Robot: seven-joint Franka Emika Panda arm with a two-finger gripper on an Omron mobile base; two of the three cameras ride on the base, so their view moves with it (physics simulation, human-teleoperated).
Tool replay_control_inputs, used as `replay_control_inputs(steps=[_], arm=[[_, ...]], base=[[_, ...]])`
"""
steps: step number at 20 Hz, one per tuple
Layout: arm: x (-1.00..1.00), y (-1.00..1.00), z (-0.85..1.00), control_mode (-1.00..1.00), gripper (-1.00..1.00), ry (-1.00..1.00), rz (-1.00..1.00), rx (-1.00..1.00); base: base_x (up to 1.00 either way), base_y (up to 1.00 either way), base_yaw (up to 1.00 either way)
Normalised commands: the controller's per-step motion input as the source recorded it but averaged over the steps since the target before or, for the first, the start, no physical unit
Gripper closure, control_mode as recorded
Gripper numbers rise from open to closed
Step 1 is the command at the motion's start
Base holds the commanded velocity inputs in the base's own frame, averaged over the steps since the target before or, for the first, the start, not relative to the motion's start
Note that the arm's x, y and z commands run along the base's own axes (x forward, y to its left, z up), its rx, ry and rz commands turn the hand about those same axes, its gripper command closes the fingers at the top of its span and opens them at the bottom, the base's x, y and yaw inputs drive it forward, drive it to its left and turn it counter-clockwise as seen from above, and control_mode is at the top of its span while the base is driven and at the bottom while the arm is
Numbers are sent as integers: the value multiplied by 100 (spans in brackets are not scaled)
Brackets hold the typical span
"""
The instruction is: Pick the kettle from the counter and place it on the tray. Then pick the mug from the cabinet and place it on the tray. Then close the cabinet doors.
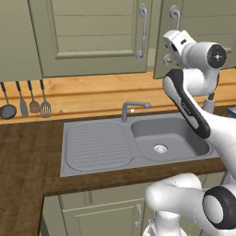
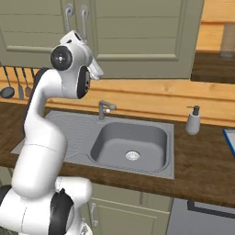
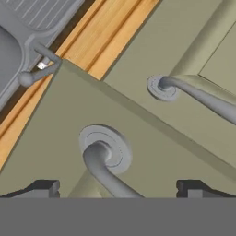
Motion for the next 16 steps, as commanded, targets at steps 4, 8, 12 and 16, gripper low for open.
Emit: replay_control_inputs(steps=[4, 8, 12, 16], arm=[[64, 2, -15, -100, -100, 1, 0, 0], [55, 0, -22, -100, -100, 2, 0, 0], [55, 2, -22, -100, -100, 3, 0, 0], [59, 1, -35, -100, -100, 16, 0, 0]], base=[[0, 0, 0], [0, 0, 0], [0, 0, 0], [0, 0, 0]])
